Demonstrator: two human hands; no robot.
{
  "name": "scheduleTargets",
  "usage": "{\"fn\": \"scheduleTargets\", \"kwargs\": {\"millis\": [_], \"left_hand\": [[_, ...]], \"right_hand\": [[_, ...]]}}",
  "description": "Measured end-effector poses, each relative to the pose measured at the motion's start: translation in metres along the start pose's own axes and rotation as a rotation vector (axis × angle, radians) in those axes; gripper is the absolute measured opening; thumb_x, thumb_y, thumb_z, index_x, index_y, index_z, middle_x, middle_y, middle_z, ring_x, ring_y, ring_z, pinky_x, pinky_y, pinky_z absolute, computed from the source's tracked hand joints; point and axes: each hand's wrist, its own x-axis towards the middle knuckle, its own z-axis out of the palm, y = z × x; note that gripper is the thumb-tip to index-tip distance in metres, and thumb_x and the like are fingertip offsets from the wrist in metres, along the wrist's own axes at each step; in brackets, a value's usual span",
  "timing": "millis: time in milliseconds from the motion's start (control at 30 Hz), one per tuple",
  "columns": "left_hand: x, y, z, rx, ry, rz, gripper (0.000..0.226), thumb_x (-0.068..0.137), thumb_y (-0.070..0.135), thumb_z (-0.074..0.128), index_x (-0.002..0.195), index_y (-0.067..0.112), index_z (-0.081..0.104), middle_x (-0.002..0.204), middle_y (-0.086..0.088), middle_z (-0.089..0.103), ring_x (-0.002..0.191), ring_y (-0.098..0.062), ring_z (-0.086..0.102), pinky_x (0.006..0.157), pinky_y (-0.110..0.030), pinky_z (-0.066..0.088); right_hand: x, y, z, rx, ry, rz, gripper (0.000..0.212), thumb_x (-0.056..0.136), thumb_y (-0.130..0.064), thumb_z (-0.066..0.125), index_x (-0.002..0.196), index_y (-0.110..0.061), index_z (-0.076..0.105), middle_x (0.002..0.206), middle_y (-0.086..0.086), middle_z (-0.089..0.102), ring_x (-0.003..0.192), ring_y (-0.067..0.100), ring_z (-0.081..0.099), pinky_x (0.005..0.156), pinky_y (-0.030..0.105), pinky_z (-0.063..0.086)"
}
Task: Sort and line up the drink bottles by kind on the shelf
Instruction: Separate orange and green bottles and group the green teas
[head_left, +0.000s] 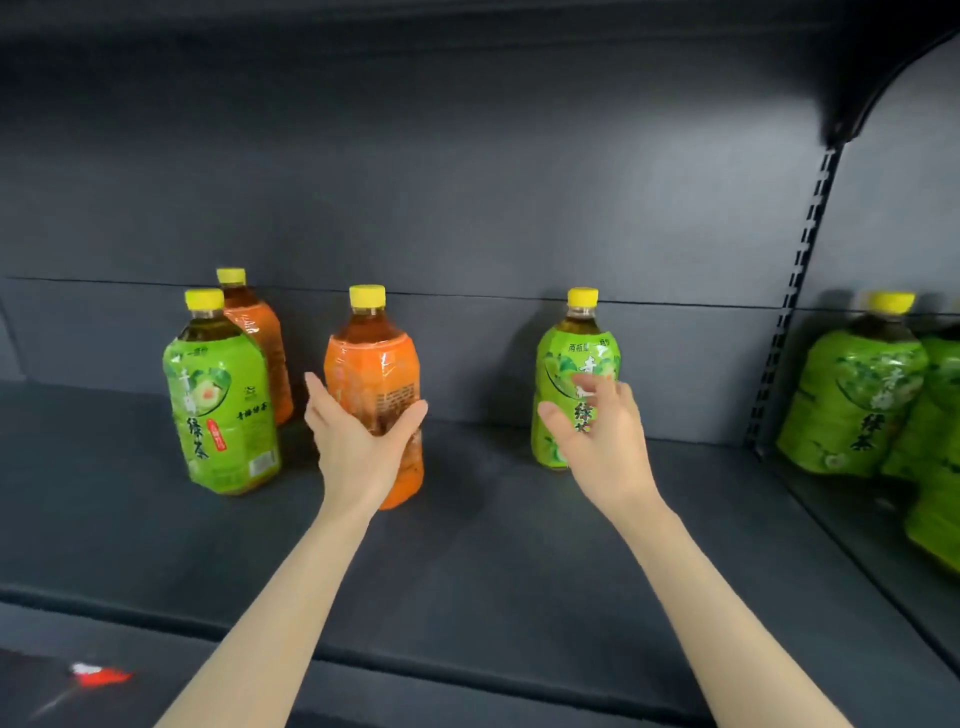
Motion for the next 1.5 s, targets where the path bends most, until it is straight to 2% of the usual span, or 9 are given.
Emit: {"fn": "scheduleTargets", "kwargs": {"millis": [100, 267, 400, 567, 867, 967, 1133, 1300, 1500], "left_hand": [[0.019, -0.011, 0.009, -0.003, -0.079, 0.032, 0.114, 0.073, 0.046, 0.075, 0.150, 0.017, -0.003, 0.153, -0.011, 0.018, 0.138, -0.032, 0.024, 0.109, -0.048, 0.027], [0.042, -0.022, 0.023, -0.052, -0.232, 0.086, 0.110, 0.073, 0.050, 0.072, 0.150, 0.022, -0.001, 0.149, -0.006, 0.021, 0.136, -0.029, 0.029, 0.106, -0.048, 0.033], [0.046, -0.029, 0.027, -0.109, -0.275, 0.121, 0.111, 0.069, 0.054, 0.071, 0.149, 0.023, 0.001, 0.147, -0.005, 0.024, 0.134, -0.027, 0.032, 0.105, -0.047, 0.035], [0.049, -0.033, 0.028, -0.128, -0.281, 0.125, 0.112, 0.063, 0.064, 0.063, 0.149, 0.024, 0.004, 0.146, -0.004, 0.027, 0.133, -0.027, 0.034, 0.104, -0.051, 0.038], [0.048, -0.031, 0.013, -0.110, -0.392, 0.101, 0.097, 0.084, 0.055, 0.056, 0.150, 0.025, -0.008, 0.154, -0.004, 0.019, 0.138, -0.026, 0.029, 0.107, -0.045, 0.032], [0.042, -0.034, -0.009, -0.016, -0.405, 0.099, 0.080, 0.088, 0.053, 0.052, 0.150, 0.019, 0.015, 0.149, -0.006, 0.033, 0.134, -0.025, 0.038, 0.108, -0.044, 0.036], [0.025, -0.047, -0.067, -0.002, -0.032, 0.289, 0.042, 0.086, 0.026, 0.066, 0.121, 0.010, 0.051, 0.111, -0.002, 0.048, 0.102, -0.019, 0.053, 0.089, -0.043, 0.048], [0.049, -0.065, -0.102, -0.005, 0.239, 0.134, 0.074, 0.074, 0.026, 0.079, 0.129, -0.001, 0.038, 0.129, -0.022, 0.037, 0.120, -0.036, 0.037, 0.098, -0.047, 0.034], [0.104, -0.081, -0.112, 0.012, 0.072, -0.110, 0.118, 0.064, 0.049, 0.082, 0.149, 0.007, 0.010, 0.150, -0.013, 0.025, 0.139, -0.033, 0.027, 0.111, -0.053, 0.025]], "right_hand": [[0.013, 0.002, 0.019, -0.071, 0.118, 0.031, 0.066, 0.089, -0.033, 0.065, 0.142, -0.007, 0.034, 0.143, 0.010, 0.030, 0.130, 0.028, 0.027, 0.105, 0.032, 0.026], [0.034, 0.011, 0.042, -0.061, 0.238, 0.156, 0.090, 0.088, -0.038, 0.066, 0.152, -0.008, 0.009, 0.158, 0.014, 0.009, 0.143, 0.034, 0.011, 0.115, 0.044, 0.014], [0.047, 0.018, 0.049, 0.121, 0.239, 0.232, 0.100, 0.086, -0.039, 0.067, 0.153, -0.012, -0.003, 0.158, 0.011, 0.015, 0.146, 0.028, 0.014, 0.119, 0.044, 0.015], [0.046, 0.019, 0.046, 0.021, 0.233, 0.228, 0.095, 0.083, -0.045, 0.069, 0.152, -0.017, 0.010, 0.147, 0.008, 0.036, 0.133, 0.029, 0.039, 0.106, 0.042, 0.033], [0.000, -0.014, 0.055, -0.068, 0.104, 0.186, 0.103, 0.071, -0.064, 0.071, 0.150, -0.025, 0.018, 0.140, -0.001, 0.041, 0.126, 0.026, 0.046, 0.104, 0.045, 0.039], [-0.013, -0.029, 0.064, -0.094, 0.081, 0.223, 0.101, 0.059, -0.075, 0.070, 0.137, -0.019, 0.039, 0.121, -0.001, 0.044, 0.117, 0.025, 0.051, 0.099, 0.044, 0.044], [-0.032, -0.058, 0.081, -0.114, 0.138, 0.230, 0.088, 0.053, -0.071, 0.076, 0.108, -0.010, 0.045, 0.108, 0.000, 0.043, 0.107, 0.021, 0.047, 0.093, 0.041, 0.046], [-0.047, -0.077, 0.109, 0.189, 0.138, 0.287, 0.090, 0.044, -0.063, 0.085, 0.104, -0.017, 0.036, 0.106, -0.001, 0.056, 0.100, 0.018, 0.057, 0.082, 0.036, 0.051], [-0.058, -0.084, 0.124, 0.244, 0.162, 0.251, 0.078, 0.065, -0.045, 0.084, 0.120, -0.020, 0.035, 0.101, -0.011, 0.059, 0.096, 0.014, 0.060, 0.077, 0.025, 0.047]]}}
